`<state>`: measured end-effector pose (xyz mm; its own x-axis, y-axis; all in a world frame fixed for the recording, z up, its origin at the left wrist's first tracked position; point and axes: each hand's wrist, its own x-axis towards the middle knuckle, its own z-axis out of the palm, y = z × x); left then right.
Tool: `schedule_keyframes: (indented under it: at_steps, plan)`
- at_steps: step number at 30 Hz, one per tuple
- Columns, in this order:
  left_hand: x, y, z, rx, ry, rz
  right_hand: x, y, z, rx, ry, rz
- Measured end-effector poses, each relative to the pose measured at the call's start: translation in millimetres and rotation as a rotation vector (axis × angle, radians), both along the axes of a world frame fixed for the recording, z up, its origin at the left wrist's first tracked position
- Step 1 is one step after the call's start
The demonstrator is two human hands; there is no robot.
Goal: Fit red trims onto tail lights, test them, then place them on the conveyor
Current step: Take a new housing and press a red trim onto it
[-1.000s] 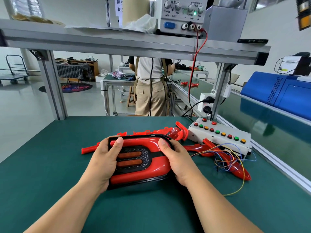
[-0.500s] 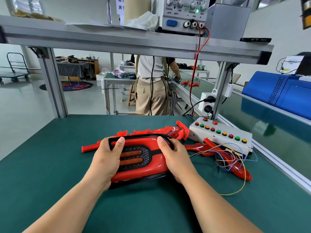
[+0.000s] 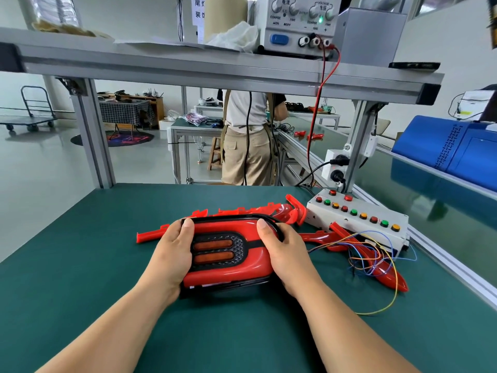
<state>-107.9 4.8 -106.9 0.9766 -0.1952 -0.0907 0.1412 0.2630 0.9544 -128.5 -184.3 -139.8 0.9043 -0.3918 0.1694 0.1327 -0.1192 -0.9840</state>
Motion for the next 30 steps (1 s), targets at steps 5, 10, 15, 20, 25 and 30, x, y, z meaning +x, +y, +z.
schedule_keyframes:
  at_steps: [5, 10, 15, 20, 25, 30]
  plan:
    - [9, 7, 0, 0.321, -0.184, 0.065, 3, -3, 2, 0.150, 0.032, 0.018]
    - [-2, 20, 6, 0.928, -1.019, 0.018, 5, -5, 3, 0.207, 0.038, 0.035]
    - [-6, 7, 1, 1.177, -0.984, -0.263, 4, -5, 4, 0.231, 0.051, 0.047]
    - [-6, 18, 5, 0.912, -0.890, -0.135, 8, -9, 5, 0.254, 0.141, 0.029]
    - [-8, 17, 4, 0.901, -0.876, -0.146, 13, -12, 5, 0.312, 0.196, 0.022]
    - [-10, 12, -2, 0.946, -0.917, -0.155, 13, -13, 5, 0.326, 0.207, 0.058]
